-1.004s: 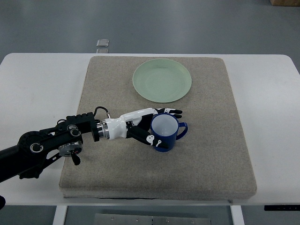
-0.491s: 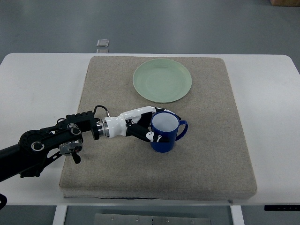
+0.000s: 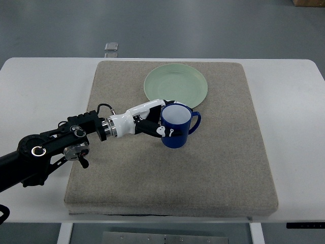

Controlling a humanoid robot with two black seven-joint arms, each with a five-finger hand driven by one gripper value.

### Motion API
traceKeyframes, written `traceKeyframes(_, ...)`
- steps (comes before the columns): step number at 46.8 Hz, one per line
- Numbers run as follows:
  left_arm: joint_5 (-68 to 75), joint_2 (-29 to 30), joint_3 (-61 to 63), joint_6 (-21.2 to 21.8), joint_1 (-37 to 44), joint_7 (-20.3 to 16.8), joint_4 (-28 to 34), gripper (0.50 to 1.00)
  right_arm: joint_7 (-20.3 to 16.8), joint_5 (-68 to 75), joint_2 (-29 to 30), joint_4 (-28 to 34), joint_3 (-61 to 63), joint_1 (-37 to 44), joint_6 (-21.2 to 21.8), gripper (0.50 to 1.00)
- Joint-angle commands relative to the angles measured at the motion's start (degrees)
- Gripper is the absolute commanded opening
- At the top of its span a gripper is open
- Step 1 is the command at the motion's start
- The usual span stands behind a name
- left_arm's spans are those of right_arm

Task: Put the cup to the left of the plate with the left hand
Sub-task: 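Lift the blue mug and carry it past the plate toward the left arm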

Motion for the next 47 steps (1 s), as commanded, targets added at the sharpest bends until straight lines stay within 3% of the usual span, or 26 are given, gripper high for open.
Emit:
traceKeyframes(1, -0.06, 0.13, -2.64, 0.41, -0.09, 0.03, 0.44, 0.656, -0.01, 0.00, 0.00, 0.00, 0.00, 0.00, 0.00, 0.934)
traceKeyframes(9, -0.06, 1.01, -6.95, 3.75, -0.09, -0.06, 2.64, 0.638, -0.01, 0.00, 0.00, 0.00, 0.00, 0.00, 0.00, 0.934)
traceKeyframes(16, -0.41, 2.68, -11.25, 4.11, 0.35, -0.23, 5.89, 0.527, -0.01, 0.00, 0.00, 0.00, 0.00, 0.00, 0.00, 0.934)
traceKeyframes(21, -0.50, 3.03, -13.72, 4.11, 0.61, -0.32, 8.61, 0.500, -0.01, 0.00, 0.00, 0.00, 0.00, 0.00, 0.00, 0.934)
traceKeyframes(36, -5.86, 3.82, -15.21, 4.37, 0.70, -0.32, 17.49, 0.500, -0.01, 0.00, 0.00, 0.00, 0.00, 0.00, 0.00, 0.934)
traceKeyframes(47, -5.07, 3.73, -14.60, 10.08, 0.70, -3.13, 19.69, 0.500, -0.01, 0.00, 0.00, 0.00, 0.00, 0.00, 0.00, 0.934)
